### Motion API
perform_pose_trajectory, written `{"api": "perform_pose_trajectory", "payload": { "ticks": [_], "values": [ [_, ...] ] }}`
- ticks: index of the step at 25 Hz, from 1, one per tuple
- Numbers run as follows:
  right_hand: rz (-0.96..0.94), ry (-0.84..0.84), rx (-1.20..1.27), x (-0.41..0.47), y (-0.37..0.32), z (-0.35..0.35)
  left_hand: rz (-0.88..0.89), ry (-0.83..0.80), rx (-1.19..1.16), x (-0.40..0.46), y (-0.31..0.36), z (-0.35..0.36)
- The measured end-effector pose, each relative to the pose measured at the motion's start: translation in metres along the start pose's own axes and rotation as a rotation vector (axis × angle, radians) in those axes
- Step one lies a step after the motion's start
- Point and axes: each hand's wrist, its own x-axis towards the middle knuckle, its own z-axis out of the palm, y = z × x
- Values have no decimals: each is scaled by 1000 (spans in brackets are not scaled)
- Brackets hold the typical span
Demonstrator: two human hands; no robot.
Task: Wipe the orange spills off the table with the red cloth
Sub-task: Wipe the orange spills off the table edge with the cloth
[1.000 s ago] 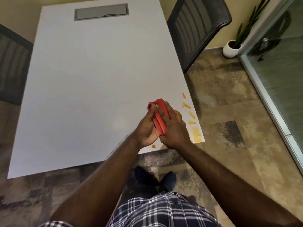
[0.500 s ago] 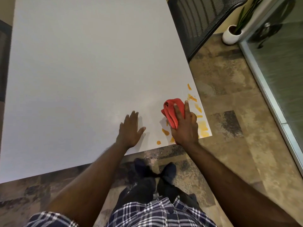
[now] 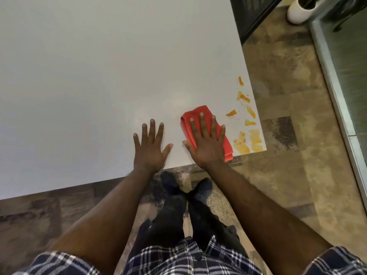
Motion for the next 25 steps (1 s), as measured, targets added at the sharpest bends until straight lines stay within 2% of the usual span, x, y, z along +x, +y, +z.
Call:
{"api": "perform_pose_trajectory", "payload": {
  "ticks": [8, 14, 19, 25],
  "values": [
    [68, 34, 27, 3, 21, 8, 14, 96, -20, -4, -4, 11],
    [82, 3, 83, -14, -13, 22, 20, 139, -10, -2, -6, 15],
    [82, 20, 38, 11, 21, 14, 27, 159, -24, -2, -6, 16],
    [115, 21, 111, -26, 2, 25, 20, 163, -39, -1, -6, 16]
  ]
}}
